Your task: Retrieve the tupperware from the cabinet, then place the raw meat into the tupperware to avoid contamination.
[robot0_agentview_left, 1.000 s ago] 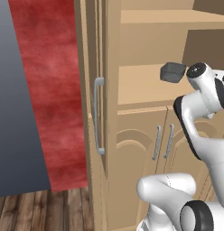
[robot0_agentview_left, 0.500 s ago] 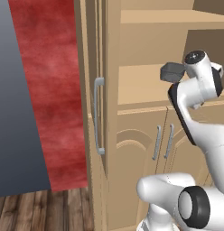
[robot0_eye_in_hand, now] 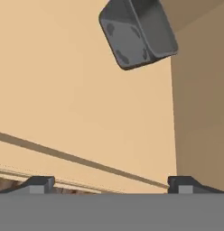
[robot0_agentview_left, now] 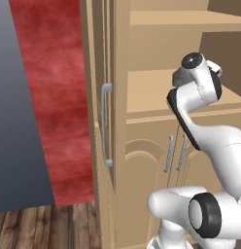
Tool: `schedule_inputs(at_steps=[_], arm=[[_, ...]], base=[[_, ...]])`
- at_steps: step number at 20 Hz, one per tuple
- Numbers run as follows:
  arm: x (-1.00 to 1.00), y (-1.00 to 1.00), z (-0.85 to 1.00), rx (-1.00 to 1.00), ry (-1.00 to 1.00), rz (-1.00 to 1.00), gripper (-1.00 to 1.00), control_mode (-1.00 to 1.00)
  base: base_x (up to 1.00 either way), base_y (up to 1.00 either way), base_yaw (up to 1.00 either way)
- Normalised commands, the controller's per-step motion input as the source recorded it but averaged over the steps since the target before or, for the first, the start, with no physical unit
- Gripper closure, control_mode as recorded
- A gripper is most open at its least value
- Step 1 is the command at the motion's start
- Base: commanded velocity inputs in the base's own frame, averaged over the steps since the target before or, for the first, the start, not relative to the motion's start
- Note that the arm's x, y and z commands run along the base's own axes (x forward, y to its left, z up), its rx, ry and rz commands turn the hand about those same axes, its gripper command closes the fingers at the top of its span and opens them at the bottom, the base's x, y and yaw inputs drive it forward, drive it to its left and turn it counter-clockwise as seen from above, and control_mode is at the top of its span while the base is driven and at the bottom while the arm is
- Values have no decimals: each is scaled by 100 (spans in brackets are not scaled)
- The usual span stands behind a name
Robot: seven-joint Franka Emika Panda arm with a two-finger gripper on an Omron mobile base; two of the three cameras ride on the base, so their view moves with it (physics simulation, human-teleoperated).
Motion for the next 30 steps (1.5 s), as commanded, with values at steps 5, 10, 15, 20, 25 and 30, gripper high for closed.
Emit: schedule_inputs(at_steps=[5, 10, 15, 20, 25, 30], arm=[[61, 26, 0, 0, -20, 12, -100, -100], [61, 3, 1, -6, -11, 19, -100, -100], [33, -1, 1, -9, 3, 0, -100, -100], [26, -14, -1, -1, 1, -3, -100, -100], [29, 0, 1, -3, -7, 0, -100, -100], [35, -7, 0, 0, -1, 0, -100, -100]], base=[[0, 0, 0], [0, 0, 0], [0, 0, 0], [0, 0, 0], [0, 0, 0], [0, 0, 0]])
